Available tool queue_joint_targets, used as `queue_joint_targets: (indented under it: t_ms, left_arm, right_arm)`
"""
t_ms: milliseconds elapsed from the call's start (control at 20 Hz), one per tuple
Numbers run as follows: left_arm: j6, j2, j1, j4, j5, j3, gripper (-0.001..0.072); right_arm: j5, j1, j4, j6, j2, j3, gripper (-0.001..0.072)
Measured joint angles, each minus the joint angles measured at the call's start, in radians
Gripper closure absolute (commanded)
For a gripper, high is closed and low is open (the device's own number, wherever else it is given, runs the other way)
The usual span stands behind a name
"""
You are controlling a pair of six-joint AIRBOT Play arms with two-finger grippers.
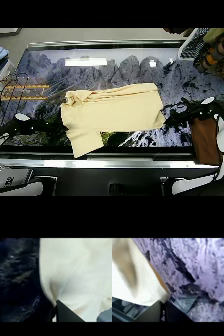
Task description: Fold the clothes and pants, and hang the long-sleeved shirts on hangers.
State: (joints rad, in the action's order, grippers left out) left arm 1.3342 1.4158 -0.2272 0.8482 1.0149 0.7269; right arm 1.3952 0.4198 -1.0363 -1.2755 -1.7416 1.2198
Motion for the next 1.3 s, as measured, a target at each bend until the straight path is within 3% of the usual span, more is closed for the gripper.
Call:
queue_joint_targets:
  t_ms: [100, 450, 700, 950, 1300]
  left_arm:
    - [0.000, -0.009, 0.002, 0.012, -0.020, 0.022, 0.0691]
    - [0.011, -0.108, 0.032, -0.013, 0.062, 0.325, 0.0692]
    - [0.114, -0.235, 0.036, 0.047, 0.145, 0.718, 0.0691]
    - [0.290, -0.430, 0.036, 0.210, 0.206, 1.013, 0.0691]
    - [0.492, -0.705, 0.036, 0.474, 0.278, 1.100, 0.0691]
  right_arm:
    - [-0.028, 0.000, 0.000, 0.013, 0.028, 0.000, 0.0683]
    - [-0.107, -0.001, 0.333, 0.127, 0.250, 0.032, 0.0683]
    - [-0.204, 0.001, 0.402, 0.107, 0.491, 0.216, 0.0683]
    - [-0.343, 0.001, 0.241, -0.031, 0.785, 0.417, 0.0683]
    - [-0.425, 0.001, -0.095, -0.299, 1.100, 0.488, 0.0683]
